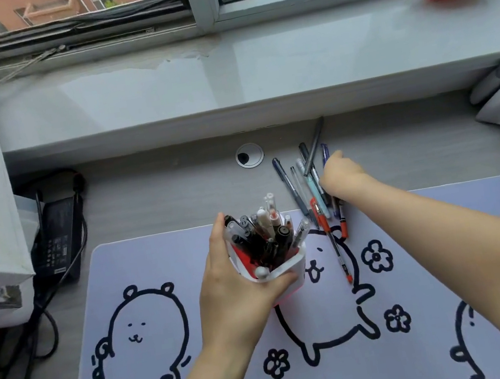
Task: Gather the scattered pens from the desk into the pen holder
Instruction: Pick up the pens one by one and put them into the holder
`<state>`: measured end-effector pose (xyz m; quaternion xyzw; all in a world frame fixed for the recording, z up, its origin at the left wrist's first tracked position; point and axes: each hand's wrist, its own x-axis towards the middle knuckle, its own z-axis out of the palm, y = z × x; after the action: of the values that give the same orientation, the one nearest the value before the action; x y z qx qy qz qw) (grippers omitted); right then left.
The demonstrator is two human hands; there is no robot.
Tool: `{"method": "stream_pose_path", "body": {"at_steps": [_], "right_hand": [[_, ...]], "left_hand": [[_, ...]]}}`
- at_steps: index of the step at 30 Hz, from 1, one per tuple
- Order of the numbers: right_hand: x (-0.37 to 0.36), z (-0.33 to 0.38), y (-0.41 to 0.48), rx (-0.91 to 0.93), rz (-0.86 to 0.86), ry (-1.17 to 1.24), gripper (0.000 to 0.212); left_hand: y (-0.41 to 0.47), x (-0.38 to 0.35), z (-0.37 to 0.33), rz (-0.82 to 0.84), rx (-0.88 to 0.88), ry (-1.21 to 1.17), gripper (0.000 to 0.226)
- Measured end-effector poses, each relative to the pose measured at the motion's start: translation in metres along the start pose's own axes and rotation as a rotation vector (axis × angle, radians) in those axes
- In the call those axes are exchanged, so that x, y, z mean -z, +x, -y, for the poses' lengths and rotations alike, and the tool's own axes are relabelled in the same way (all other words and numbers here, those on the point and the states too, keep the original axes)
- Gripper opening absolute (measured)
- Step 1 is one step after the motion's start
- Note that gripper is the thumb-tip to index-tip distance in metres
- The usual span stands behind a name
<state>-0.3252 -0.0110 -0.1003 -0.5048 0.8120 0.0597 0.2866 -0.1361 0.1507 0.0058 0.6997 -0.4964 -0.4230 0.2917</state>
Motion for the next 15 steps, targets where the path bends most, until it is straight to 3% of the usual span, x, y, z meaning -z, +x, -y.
{"method": "stream_pose_path", "body": {"at_steps": [4,8,11,15], "right_hand": [[0.007,-0.022,0.004,-0.046,0.018,0.158,0.039],[0.038,-0.044,-0.028,0.028,0.003,0.7,0.008],[0.06,-0.049,-0.073,0.154,-0.065,1.157,0.024],[0.076,-0.038,-0.148,0.446,-0.231,1.578,0.021]], "left_hand": [[-0.002,0.0,0.002,0.006,0.017,0.008,0.111],[-0.003,0.0,0.006,0.008,0.028,0.029,0.109],[-0.005,-0.002,0.006,0.018,0.034,0.038,0.108],[-0.007,-0.012,0.001,0.062,0.017,0.035,0.11]]}}
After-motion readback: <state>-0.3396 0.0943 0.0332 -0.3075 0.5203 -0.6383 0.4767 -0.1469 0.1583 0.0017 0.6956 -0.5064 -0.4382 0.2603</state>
